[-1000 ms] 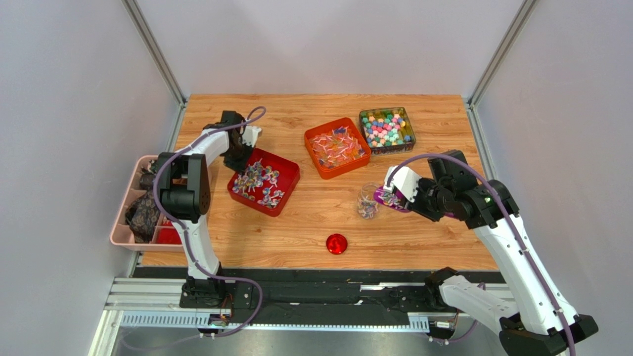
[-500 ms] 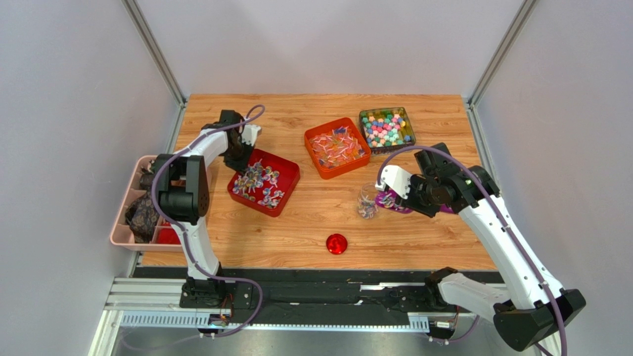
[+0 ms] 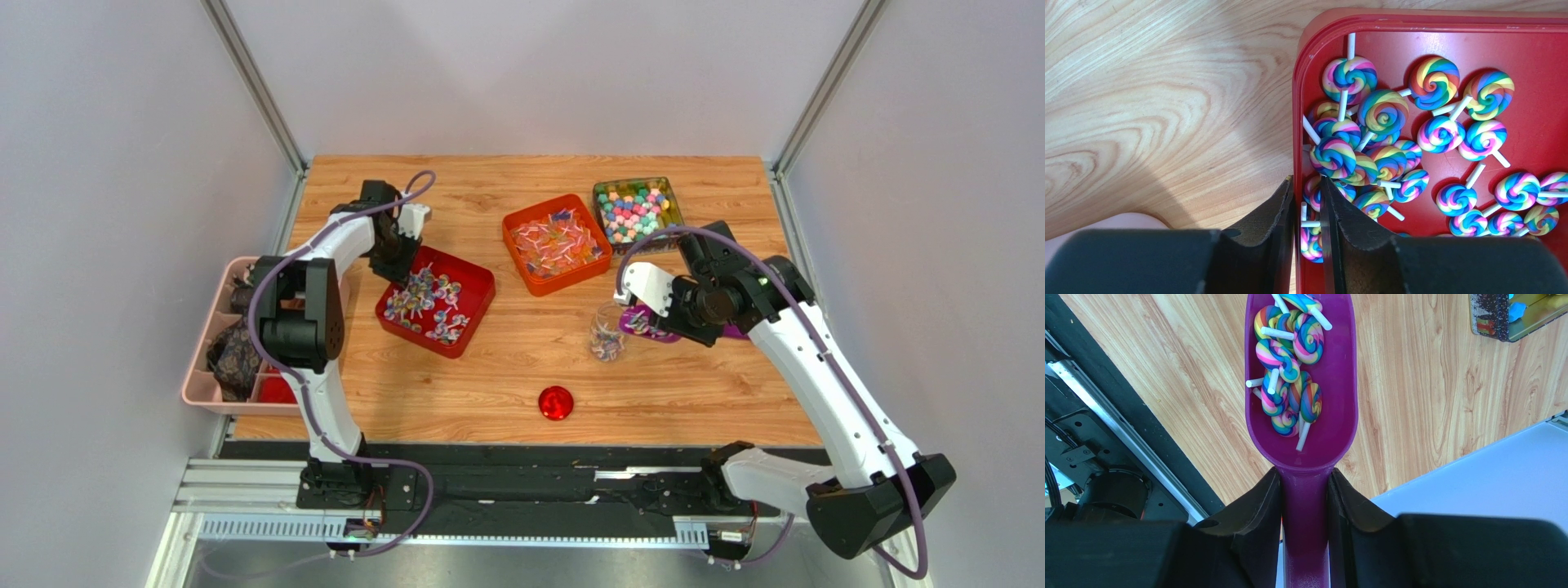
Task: Pack the candies
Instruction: Place the storage box at the center of the board, then place the fake candies in the packing bottle.
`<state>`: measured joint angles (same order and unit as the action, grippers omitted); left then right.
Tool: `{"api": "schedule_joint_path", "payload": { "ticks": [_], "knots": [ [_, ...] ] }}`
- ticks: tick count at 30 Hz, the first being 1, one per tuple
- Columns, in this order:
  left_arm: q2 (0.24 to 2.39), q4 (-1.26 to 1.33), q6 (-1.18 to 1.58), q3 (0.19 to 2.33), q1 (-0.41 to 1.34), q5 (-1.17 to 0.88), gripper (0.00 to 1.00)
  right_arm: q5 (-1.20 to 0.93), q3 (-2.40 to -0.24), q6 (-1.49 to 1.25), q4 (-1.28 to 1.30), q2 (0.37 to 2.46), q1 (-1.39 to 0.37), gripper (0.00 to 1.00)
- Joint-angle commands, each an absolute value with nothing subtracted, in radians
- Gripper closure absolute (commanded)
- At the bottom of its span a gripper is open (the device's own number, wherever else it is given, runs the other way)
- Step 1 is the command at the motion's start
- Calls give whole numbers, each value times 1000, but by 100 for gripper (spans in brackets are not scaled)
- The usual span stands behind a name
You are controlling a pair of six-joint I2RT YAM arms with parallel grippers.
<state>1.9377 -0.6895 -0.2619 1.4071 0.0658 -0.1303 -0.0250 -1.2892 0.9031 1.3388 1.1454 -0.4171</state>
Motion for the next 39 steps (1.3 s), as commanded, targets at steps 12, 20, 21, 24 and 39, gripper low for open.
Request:
{"api": "schedule_joint_path", "payload": {
  "ticks": [12, 20, 21, 24, 39],
  "knots": [
    [1884, -678, -238, 1408, 64, -170, 46, 57, -1379, 954, 1391, 1193, -417, 100],
    [1879, -681, -239, 1407, 64, -173, 32, 66, -1393, 965, 1408, 1215, -417, 100],
    [1878, -680, -241, 1405, 64, -173, 32, 69, -1391, 966, 1408, 1216, -417, 100],
    [1876, -680, -238, 1407, 64, -175, 32, 72, -1388, 969, 1410, 1213, -419, 100],
    [1878, -680, -236, 1408, 64, -170, 19, 113, -1404, 986, 1445, 1238, -457, 100]
  ]
}}
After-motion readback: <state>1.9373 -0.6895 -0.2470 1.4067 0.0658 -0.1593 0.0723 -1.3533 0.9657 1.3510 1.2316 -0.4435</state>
